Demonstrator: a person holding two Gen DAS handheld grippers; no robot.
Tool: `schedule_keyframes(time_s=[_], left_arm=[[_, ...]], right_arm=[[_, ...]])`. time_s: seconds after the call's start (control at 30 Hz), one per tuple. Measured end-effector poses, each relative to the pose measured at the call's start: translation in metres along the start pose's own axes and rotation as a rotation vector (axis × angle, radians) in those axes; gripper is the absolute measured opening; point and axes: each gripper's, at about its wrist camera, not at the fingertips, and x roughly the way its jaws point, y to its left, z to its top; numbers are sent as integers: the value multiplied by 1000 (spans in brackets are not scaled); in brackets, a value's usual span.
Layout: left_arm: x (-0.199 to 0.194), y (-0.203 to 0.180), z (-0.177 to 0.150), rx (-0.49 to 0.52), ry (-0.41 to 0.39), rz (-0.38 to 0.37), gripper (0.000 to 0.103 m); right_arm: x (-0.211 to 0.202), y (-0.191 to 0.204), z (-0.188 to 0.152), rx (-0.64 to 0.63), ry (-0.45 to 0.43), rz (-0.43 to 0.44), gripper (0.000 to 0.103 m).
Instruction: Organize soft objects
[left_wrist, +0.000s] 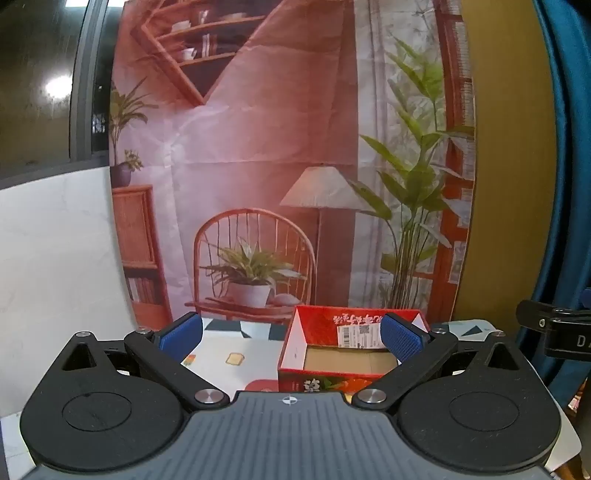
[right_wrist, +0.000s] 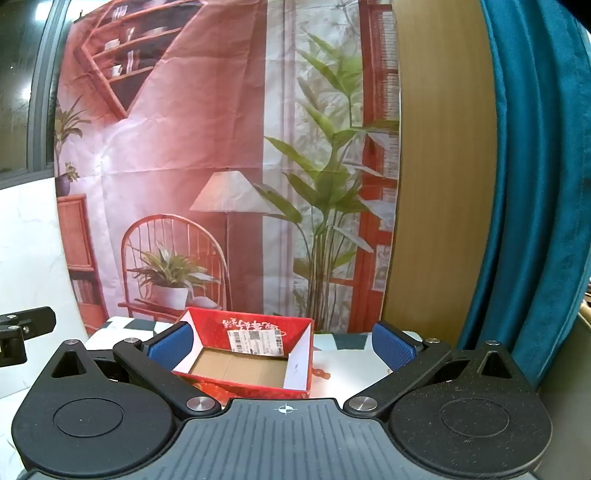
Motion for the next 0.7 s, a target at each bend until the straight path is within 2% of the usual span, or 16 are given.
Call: schedule_keyframes(time_s=[0.03,0.13,0.27,0.7], left_arm=[[-7,-3,-4,11,-43,3,103],[-6,8,-9,-28,-33,-3,103],[-2,1,-6,11,-8,14,103],[-2,1,-4,23,-20,18,103]], right_arm=[[0,0,0,2,-2,1,103],[0,-1,0,2,-3,1,103],[0,-1,0,2,-3,-1,103],[0,-2,0,4,-3,-3,103]])
